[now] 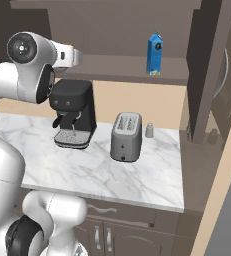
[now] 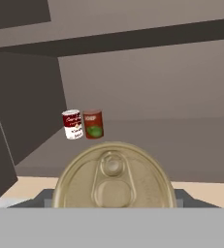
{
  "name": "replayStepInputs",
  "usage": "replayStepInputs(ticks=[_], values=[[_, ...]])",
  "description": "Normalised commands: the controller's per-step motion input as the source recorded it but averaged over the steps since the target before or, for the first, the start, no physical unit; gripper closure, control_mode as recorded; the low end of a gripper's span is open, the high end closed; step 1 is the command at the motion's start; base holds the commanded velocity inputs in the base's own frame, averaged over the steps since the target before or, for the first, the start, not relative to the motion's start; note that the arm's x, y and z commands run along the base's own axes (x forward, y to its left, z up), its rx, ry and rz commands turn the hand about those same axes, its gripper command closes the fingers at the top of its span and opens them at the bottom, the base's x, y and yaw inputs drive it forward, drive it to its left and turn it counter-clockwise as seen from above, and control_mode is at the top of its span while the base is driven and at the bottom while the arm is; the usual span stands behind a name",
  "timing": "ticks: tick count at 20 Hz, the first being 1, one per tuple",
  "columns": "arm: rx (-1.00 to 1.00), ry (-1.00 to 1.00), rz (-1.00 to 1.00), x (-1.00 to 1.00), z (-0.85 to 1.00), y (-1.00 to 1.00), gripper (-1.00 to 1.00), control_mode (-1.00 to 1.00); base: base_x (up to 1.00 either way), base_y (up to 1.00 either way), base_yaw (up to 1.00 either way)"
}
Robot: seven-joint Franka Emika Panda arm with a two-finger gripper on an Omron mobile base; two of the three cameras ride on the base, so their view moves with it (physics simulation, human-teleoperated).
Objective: Pick the cans from the counter and place them in their designated side in the cabinet.
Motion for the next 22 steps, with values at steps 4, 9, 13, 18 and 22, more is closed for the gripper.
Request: replayStepInputs(ticks=[4, 9, 13, 18, 22], values=[[0.0, 0.0, 0.0, 0.17, 0.01, 0.01, 1.0, -1.0, 0.0, 0.0, 0.0], [0.0, 0.0, 0.0, 0.18, 0.04, 0.0, 1.0, -1.0, 0.0, 0.0, 0.0], [0.0, 0.0, 0.01, 0.18, 0.04, 0.0, 1.0, -1.0, 0.0, 0.0, 0.0], [0.0, 0.0, 0.01, 0.18, 0.0, 0.0, 1.0, -1.0, 0.0, 0.0, 0.0], [0.0, 0.02, 0.01, 0.15, 0.0, 0.01, 1.0, -1.0, 0.0, 0.0, 0.0]])
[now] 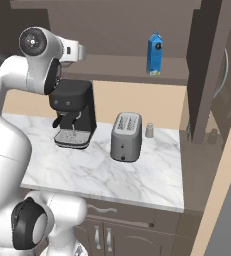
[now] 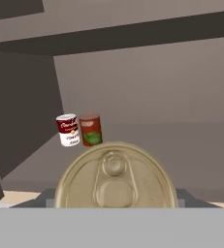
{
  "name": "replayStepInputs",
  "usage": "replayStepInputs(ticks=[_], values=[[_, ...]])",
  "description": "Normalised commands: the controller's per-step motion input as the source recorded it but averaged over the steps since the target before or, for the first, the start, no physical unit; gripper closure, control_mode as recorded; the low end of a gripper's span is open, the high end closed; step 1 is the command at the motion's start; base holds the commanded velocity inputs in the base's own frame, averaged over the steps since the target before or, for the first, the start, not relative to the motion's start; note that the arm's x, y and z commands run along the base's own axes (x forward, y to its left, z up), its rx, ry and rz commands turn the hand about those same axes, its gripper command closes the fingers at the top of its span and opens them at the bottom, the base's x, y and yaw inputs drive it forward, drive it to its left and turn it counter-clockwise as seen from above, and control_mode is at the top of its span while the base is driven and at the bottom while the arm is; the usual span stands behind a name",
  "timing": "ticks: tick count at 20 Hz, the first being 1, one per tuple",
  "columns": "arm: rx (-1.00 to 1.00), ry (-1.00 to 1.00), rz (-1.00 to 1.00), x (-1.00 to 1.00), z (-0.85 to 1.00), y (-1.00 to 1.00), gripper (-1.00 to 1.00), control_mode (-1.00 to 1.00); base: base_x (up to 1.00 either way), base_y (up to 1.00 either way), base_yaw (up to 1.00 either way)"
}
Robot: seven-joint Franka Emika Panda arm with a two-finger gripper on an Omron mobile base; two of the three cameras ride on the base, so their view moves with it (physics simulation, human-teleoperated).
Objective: Pick the cans from the counter and place them in their designated side in the cabinet.
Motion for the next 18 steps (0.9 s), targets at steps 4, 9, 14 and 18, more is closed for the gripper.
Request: replayStepInputs(ticks=[4, 9, 14, 18], values=[[0.0, 0.03, 0.01, 0.14, 0.0, 0.04, 1.0, -1.0, 0.0, 0.0, 0.0], [0.0, 0.04, 0.0, 0.13, 0.0, 0.06, 1.0, -1.0, 0.0, 0.0, 0.0], [0.0, 0.02, 0.01, 0.11, 0.0, 0.04, 1.0, -1.0, 0.0, 0.0, 0.0], [0.0, 0.03, 0.0, 0.12, 0.0, 0.01, 1.0, -1.0, 0.0, 0.0, 0.0]])
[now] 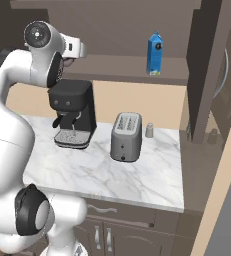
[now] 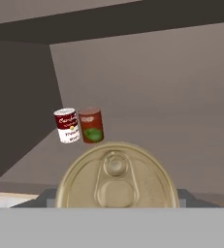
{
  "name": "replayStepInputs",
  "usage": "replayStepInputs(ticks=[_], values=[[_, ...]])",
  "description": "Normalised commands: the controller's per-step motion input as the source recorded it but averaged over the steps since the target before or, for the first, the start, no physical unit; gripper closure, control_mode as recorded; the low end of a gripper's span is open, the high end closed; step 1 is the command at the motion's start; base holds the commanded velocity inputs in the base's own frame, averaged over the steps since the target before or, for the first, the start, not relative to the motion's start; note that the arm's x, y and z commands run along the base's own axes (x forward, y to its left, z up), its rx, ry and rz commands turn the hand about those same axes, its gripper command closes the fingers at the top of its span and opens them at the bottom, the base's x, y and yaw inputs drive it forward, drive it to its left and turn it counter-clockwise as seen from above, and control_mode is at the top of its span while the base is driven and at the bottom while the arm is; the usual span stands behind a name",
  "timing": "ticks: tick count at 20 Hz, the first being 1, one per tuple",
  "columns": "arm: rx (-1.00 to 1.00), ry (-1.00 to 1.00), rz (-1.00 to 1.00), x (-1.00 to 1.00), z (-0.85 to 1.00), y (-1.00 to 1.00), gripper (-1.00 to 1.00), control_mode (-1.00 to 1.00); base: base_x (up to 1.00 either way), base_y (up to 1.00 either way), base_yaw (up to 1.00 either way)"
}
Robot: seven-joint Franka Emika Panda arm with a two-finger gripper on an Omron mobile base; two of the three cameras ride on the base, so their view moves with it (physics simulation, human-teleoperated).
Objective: Pick the cans from the counter and place them in their designated side in the cabinet.
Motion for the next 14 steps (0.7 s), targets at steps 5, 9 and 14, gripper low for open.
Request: replayStepInputs(ticks=[5, 9, 14], values=[[0.0, 0.05, 0.0, 0.17, 0.0, 0.01, 1.0, -1.0, 0.0, 0.0, 0.0], [0.0, 0.05, 0.01, 0.17, -0.01, 0.03, 1.0, -1.0, 0.0, 0.0, 0.0], [0.0, 0.05, 0.0, 0.16, -0.01, 0.08, 1.0, -1.0, 0.0, 0.0, 0.0]])
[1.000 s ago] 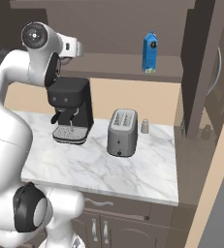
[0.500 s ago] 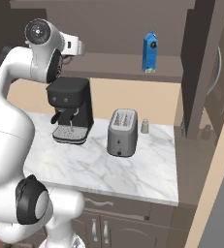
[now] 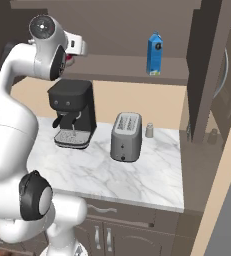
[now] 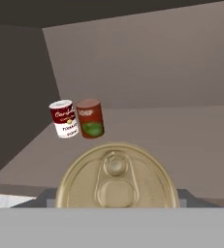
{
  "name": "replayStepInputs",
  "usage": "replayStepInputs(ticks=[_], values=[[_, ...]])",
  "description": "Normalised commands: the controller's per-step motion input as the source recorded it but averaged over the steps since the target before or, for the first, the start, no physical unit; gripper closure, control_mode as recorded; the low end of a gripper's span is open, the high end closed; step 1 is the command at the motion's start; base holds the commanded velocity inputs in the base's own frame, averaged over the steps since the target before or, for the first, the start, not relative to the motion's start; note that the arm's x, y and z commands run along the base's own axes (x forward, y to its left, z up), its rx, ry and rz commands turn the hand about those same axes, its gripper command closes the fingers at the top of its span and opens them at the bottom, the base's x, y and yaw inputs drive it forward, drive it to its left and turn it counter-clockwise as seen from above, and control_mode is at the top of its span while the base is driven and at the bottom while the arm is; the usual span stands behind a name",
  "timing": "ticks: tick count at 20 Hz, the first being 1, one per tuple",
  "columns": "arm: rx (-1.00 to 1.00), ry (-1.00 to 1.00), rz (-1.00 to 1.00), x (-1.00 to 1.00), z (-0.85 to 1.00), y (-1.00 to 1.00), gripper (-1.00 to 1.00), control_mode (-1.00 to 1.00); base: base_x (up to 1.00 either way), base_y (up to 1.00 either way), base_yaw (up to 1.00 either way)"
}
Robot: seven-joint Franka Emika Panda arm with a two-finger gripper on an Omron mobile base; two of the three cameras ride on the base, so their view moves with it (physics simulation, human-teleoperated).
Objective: Pick the cans from the counter and place them in their designated side in the cabinet.
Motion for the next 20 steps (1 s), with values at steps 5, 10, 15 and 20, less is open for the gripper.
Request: replayStepInputs(ticks=[5, 10, 15, 20], values=[[0.0, 0.03, 0.01, 0.12, 0.0, 0.07, 1.0, -1.0, 0.0, 0.0, 0.0], [0.0, 0.01, 0.01, 0.07, -0.08, 0.02, 1.0, -1.0, 0.0, 0.0, 0.0], [0.0, 0.0, 0.01, 0.05, -0.17, 0.0, 1.0, -1.0, 0.0, 0.0, 0.0], [0.0, 0.0, 0.01, 0.03, -0.15, 0.0, 1.0, -1.0, 0.0, 0.0, 0.0]])
